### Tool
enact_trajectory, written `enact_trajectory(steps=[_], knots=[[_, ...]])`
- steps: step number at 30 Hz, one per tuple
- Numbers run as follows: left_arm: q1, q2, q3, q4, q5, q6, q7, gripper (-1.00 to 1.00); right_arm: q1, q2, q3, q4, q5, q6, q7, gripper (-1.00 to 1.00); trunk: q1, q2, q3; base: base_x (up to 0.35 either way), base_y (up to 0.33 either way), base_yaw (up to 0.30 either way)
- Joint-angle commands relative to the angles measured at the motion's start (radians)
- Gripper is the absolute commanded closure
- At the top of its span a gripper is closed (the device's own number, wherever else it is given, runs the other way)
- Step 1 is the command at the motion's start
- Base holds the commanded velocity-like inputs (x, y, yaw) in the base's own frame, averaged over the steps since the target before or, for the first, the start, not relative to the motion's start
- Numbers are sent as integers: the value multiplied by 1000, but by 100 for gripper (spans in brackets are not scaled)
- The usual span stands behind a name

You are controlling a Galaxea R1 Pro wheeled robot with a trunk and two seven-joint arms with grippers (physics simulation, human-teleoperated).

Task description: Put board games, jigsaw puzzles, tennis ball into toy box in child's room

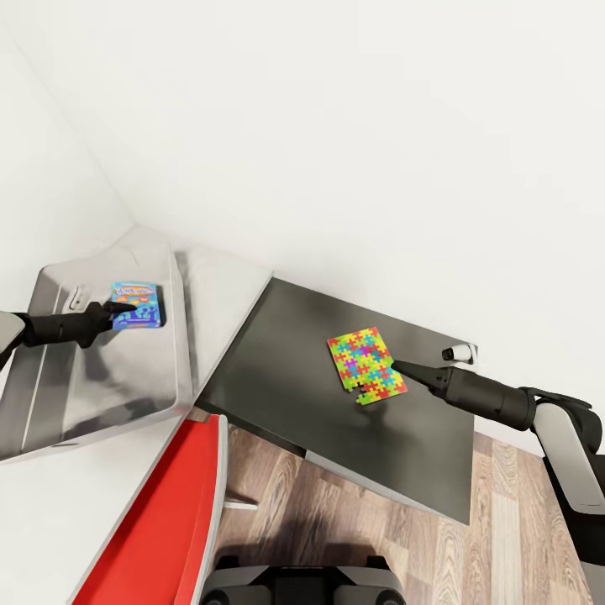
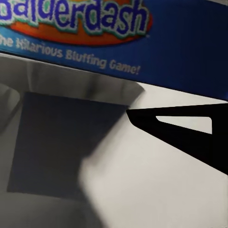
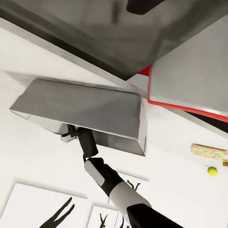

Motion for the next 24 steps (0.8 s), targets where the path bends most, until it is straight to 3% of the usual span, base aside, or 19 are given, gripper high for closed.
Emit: enact_trajectory(steps=[1,12,13,24], knots=[[-1,1,-8,1,0,-1,-6,100,-1,0,-1,0,4,4,5,-100,1,-2,-1,0,0,0],[-1,-3,-9,3,-5,-1,2,100,-1,0,-1,0,4,4,5,-100,1,-2,-1,0,0,0],[-1,-3,-9,4,-6,-1,4,-100,-1,0,-1,0,4,4,5,-100,1,-2,-1,0,0,0],[-1,-4,-9,5,-9,0,25,-100,-1,0,-1,0,4,4,5,-100,1,-2,-1,0,0,0]])
